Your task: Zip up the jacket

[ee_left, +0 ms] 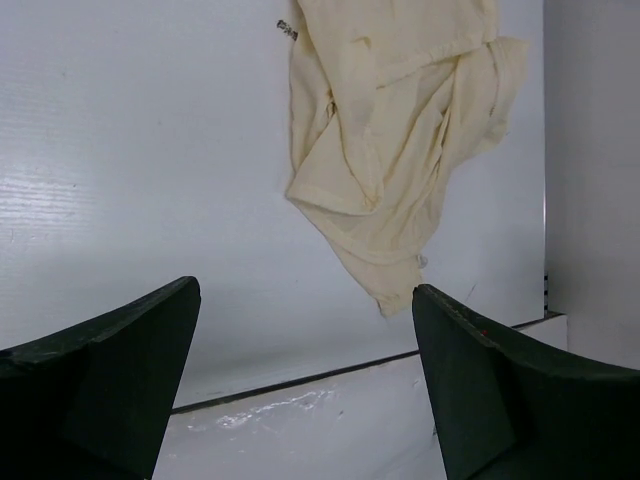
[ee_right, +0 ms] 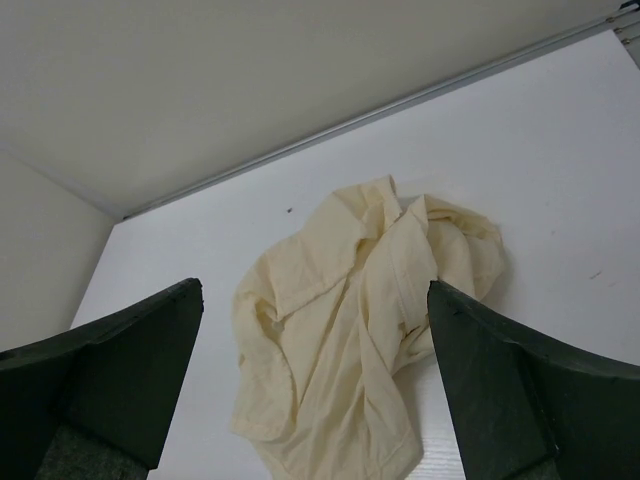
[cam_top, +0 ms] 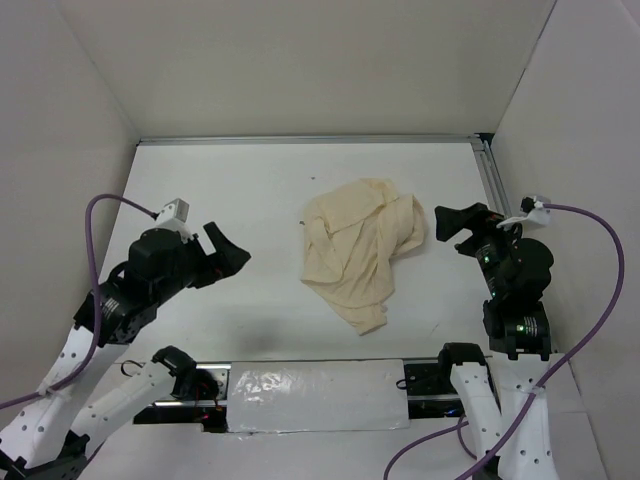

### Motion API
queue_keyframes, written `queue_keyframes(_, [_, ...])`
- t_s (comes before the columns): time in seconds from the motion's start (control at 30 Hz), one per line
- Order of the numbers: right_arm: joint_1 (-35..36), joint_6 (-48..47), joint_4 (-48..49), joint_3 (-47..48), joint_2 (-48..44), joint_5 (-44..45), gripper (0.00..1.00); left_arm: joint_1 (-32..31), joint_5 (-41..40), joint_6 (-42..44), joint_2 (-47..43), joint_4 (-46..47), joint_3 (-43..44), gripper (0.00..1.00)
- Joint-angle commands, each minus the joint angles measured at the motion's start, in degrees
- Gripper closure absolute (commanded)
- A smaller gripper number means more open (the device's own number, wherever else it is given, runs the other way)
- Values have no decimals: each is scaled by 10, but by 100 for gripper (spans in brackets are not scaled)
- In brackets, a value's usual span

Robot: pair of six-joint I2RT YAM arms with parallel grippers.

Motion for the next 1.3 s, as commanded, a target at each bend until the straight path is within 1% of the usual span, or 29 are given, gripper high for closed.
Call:
queue_keyframes(0.0, [5,-11,-3,19,0,-10,0,2,15,12,-29,42,-3,1])
queue_keyframes(0.07, [4,22,-35,28,6,36,0,2,15,19,-32,50,-11,1])
queue_keyframes(0.1, [4,24,-45,32,10,67,0,2,14,20,-31,53,-16,1])
queue_keyframes(0.2, [4,21,-55,38,25,75,0,2,21,40,-17,68,-8,1])
queue_keyframes(0.3, [5,12,-41,33,52,56,0,2,27,53,16,81,-1,1])
queue_keyframes(0.43, [6,15,-57,43,120,52,0,3,58,83,105,133,-1,1])
queue_keyframes(0.47, [7,19,-54,43,149,55,0,3,63,99,126,166,0,1])
queue_keyframes(0.5, [9,17,-50,42,164,59,0,4,80,104,172,176,12,1])
queue_keyframes(0.53, [18,15,-41,41,178,63,0,4,86,108,196,182,22,1])
queue_keyframes(0.57, [21,9,-36,41,205,74,0,4,95,120,224,198,45,1])
queue_keyframes(0.6, [26,10,-31,42,220,77,0,4,108,129,277,209,55,1])
queue_keyframes(0.67, [33,10,-8,43,268,106,0,9,117,146,330,224,94,1])
queue_keyframes(0.7, [34,9,-4,52,285,106,0,11,124,152,388,235,111,1])
queue_keyframes(0.77, [35,9,-3,69,351,106,0,23,136,157,446,234,148,1])
queue_keyframes(0.8, [35,10,-4,87,372,109,0,26,142,161,502,238,184,1])
queue_keyframes(0.83, [34,14,-1,94,418,116,0,34,151,165,529,240,206,1])
queue_keyframes(0.87, [56,16,6,109,439,132,0,38,156,173,589,242,248,1])
queue_keyframes(0.9, [57,16,16,117,482,136,0,42,159,177,620,229,274,1])
queue_keyframes(0.93, [58,19,21,125,502,142,0,42,165,183,648,216,304,1])
queue_keyframes(0.97, [63,21,23,135,523,145,0,42,167,186,708,206,358,1])
queue_keyframes(1.07, [71,23,30,192,600,141,0,38,184,198,798,178,437,1])
queue_keyframes(1.1, [73,24,25,205,637,136,1,37,190,199,814,174,448,1])
queue_keyframes(1.13, [74,29,23,215,651,132,3,37,197,199,826,168,465,3])
queue_keyframes(1.17, [79,30,20,234,665,130,12,38,211,200,843,166,468,12])
queue_keyframes(1.2, [79,36,17,240,688,135,22,38,223,203,846,168,467,24])
queue_keyframes(1.23, [79,44,19,245,694,133,32,38,234,212,845,178,456,61])
queue_keyframes(1.27, [79,43,22,253,699,126,49,39,260,216,835,187,448,90])
